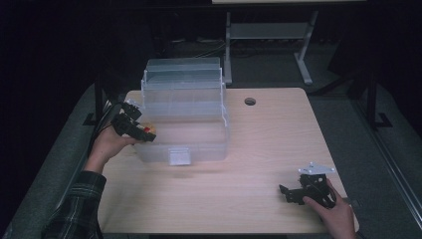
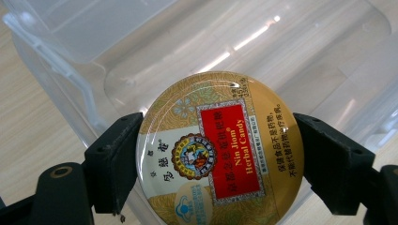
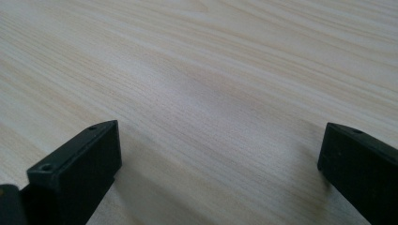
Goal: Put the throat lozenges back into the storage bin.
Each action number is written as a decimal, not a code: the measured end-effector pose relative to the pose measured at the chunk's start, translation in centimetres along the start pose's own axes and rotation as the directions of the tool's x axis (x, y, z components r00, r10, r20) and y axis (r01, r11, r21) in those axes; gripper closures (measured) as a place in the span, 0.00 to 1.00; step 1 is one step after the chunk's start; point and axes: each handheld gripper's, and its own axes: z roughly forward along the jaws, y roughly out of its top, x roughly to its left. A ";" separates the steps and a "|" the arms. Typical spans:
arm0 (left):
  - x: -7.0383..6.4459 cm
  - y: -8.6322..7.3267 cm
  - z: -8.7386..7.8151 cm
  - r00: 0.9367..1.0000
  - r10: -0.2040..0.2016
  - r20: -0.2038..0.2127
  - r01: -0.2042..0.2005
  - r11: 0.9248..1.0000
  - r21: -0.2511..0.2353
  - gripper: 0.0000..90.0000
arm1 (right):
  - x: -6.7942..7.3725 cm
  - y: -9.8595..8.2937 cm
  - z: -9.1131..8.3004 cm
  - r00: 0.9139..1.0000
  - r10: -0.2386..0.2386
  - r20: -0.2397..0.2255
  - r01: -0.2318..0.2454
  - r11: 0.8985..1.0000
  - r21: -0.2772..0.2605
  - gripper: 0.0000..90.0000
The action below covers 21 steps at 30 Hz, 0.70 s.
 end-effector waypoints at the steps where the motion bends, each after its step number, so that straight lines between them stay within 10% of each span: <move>1: 0.0 0.0 0.0 1.000 0.000 0.001 0.000 1.000 0.001 0.22 | 0.0 0.0 0.0 1.000 0.000 0.000 0.000 1.000 0.000 0.00; 21: 0.0 0.0 0.2 1.000 0.016 0.007 -0.016 1.000 0.012 0.21 | 0.0 0.0 0.0 1.000 0.000 0.000 0.000 1.000 0.000 0.00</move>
